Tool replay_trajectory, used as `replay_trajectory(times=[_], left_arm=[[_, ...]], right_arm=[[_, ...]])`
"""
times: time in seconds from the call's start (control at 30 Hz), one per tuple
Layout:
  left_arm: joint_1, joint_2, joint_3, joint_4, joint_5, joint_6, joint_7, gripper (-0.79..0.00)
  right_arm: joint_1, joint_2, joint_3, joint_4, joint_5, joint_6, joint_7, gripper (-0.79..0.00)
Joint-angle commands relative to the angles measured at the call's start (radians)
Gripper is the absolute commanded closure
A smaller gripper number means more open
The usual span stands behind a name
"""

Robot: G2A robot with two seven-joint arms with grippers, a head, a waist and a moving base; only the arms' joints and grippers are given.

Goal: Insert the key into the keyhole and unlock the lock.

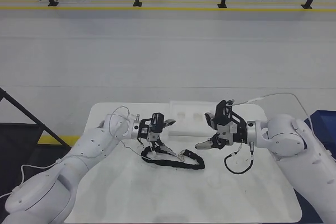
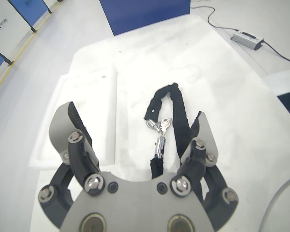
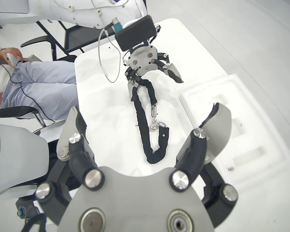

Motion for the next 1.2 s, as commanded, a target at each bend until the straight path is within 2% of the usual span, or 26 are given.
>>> replay_trajectory(times=[0.0, 0.1, 0.23, 0.33, 0.47, 0.63, 0.67, 0.9, 1.1, 1.17], left_arm=[[-0.026, 0.026, -0.021, -0.040, -0.068, -0.028, -0.028, -0.785], [-0.056, 0.063, -0.051, -0.083, -0.152, -0.067, -0.067, -0.785], [-0.112, 0.108, -0.031, -0.095, -0.202, -0.067, -0.067, -0.785], [-0.161, 0.135, 0.016, -0.099, -0.293, -0.067, -0.067, -0.785], [-0.257, 0.162, 0.126, -0.066, -0.374, -0.067, -0.067, -0.785], [-0.377, 0.182, 0.290, -0.058, -0.515, -0.067, -0.108, -0.785], [-0.386, 0.184, 0.302, -0.062, -0.550, -0.067, -0.120, -0.785], [-0.403, 0.187, 0.302, -0.103, -0.754, -0.067, -0.281, -0.785], [-0.417, 0.202, 0.302, -0.136, -0.878, -0.067, -0.398, -0.785], [-0.417, 0.202, 0.302, -0.135, -0.874, -0.067, -0.394, -0.784]], right_arm=[[0.055, -0.009, -0.023, 0.090, 0.029, -0.068, -0.012, -0.785], [0.135, -0.026, -0.057, 0.201, 0.030, -0.119, -0.026, -0.785], [0.227, -0.048, -0.097, 0.321, 0.001, -0.171, -0.068, -0.785], [0.282, -0.063, -0.120, 0.379, -0.047, -0.206, -0.097, -0.785], [0.334, -0.075, -0.138, 0.421, -0.118, -0.236, -0.128, -0.785], [0.373, -0.082, -0.148, 0.454, -0.161, -0.255, -0.159, -0.785], [0.380, -0.082, -0.149, 0.455, -0.168, -0.255, -0.162, -0.785], [0.406, -0.078, -0.153, 0.457, -0.190, -0.255, -0.190, -0.785], [0.420, -0.075, -0.162, 0.465, -0.188, -0.255, -0.201, -0.785], [0.420, -0.075, -0.162, 0.465, -0.188, -0.255, -0.201, -0.785]])
